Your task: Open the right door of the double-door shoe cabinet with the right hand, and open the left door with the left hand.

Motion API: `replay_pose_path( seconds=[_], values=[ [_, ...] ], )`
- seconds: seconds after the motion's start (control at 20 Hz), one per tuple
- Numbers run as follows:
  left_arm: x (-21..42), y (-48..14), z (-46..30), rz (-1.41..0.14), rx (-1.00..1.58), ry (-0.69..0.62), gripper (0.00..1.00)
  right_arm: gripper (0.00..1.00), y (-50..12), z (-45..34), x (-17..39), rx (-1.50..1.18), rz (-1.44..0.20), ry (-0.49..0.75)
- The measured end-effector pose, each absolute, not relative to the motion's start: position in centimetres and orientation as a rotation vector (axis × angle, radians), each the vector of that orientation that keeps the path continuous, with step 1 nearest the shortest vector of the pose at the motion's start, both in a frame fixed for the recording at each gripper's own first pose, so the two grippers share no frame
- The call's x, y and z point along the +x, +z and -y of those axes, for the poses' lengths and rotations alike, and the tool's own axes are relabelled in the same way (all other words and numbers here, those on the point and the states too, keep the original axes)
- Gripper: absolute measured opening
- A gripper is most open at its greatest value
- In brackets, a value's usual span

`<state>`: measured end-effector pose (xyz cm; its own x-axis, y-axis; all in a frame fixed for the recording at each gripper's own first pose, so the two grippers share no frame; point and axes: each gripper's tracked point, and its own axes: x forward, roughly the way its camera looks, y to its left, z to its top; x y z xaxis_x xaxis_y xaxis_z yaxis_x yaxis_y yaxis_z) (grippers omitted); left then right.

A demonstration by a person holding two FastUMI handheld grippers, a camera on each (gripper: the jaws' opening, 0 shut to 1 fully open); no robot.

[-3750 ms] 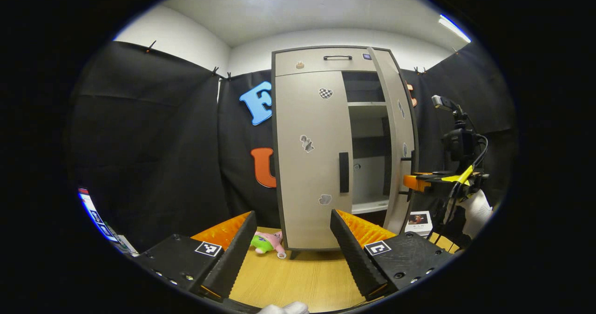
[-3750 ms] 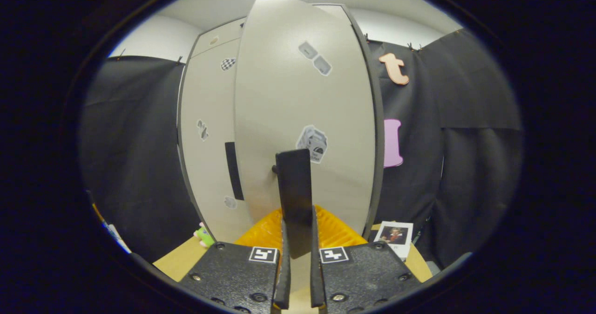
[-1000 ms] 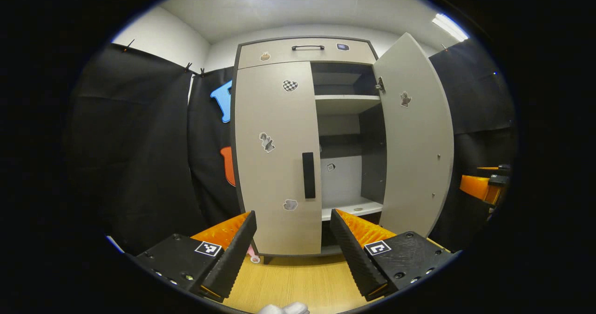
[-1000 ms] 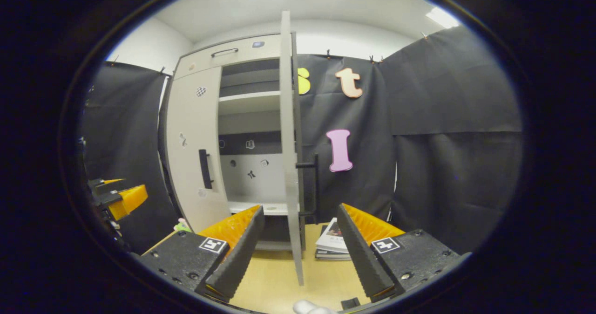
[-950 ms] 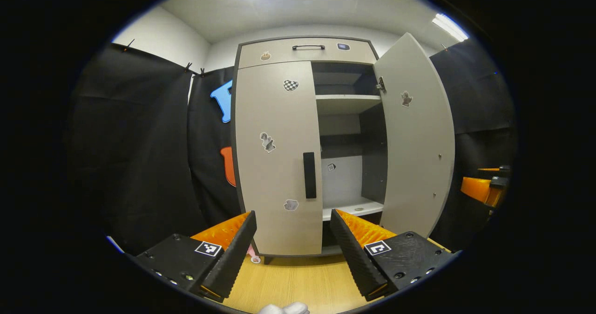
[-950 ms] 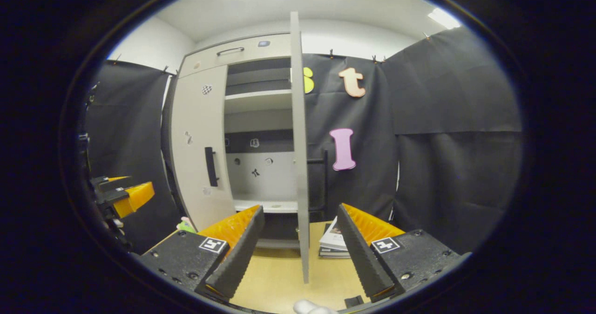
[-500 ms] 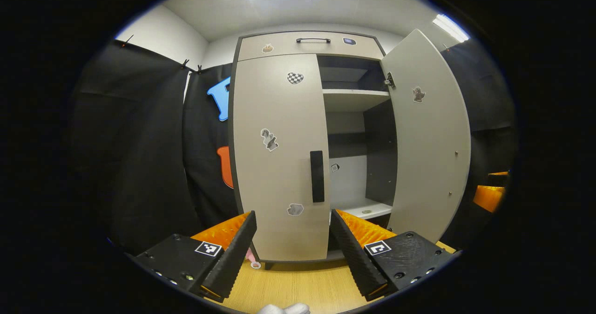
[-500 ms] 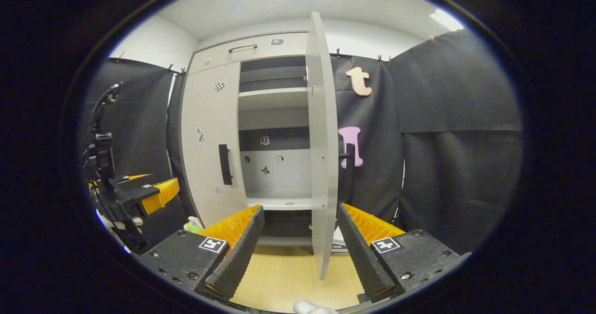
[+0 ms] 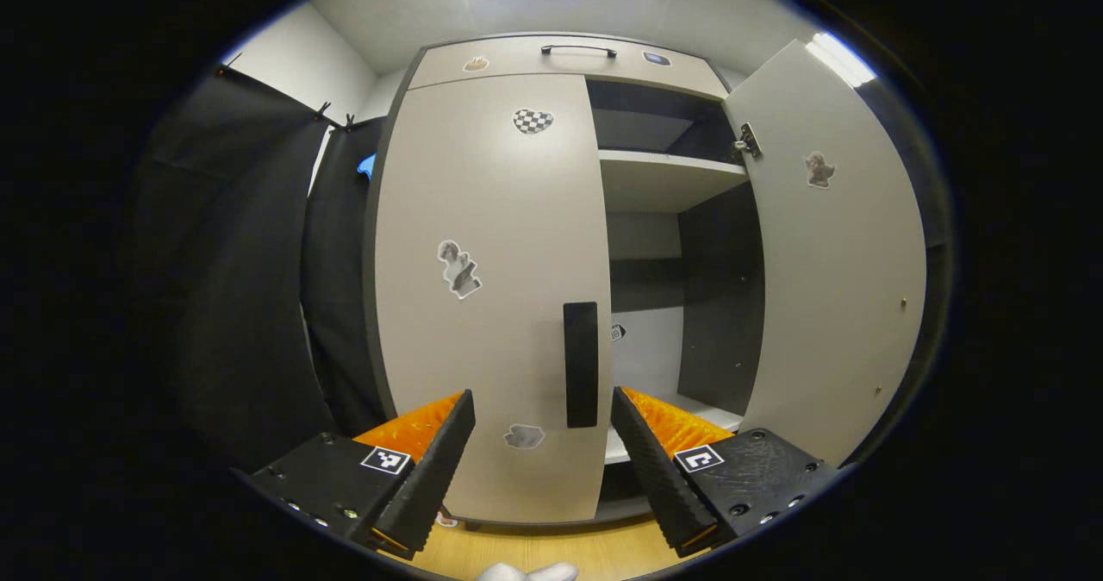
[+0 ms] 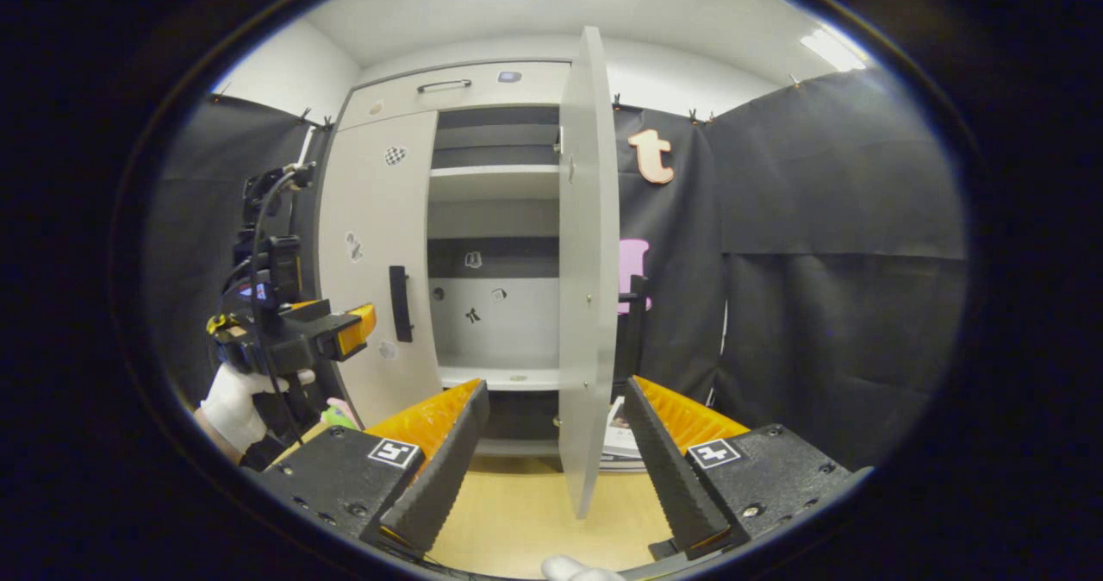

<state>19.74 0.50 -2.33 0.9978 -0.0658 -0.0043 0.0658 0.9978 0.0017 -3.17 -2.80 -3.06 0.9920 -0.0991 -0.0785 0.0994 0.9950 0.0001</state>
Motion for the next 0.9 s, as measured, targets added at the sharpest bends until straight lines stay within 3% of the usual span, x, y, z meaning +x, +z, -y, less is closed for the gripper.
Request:
replay_pose_path(
  seconds=[0.75, 0.85, 0.9],
  values=[
    [29.9, -4.4, 2.0, -0.039, -0.015, -0.063, 0.95, 0.98, -3.4, 4.4, -1.8, -0.007, -0.107, -0.157],
    [30.3, -4.8, 2.1, -0.052, -0.018, -0.064, 0.9, 0.98, -3.6, 4.3, -1.6, -0.009, -0.115, -0.153],
    [30.0, -4.9, 1.9, -0.055, -0.014, -0.053, 0.79, 0.98, -3.5, 4.1, -1.5, -0.008, -0.114, -0.147]
  ],
)
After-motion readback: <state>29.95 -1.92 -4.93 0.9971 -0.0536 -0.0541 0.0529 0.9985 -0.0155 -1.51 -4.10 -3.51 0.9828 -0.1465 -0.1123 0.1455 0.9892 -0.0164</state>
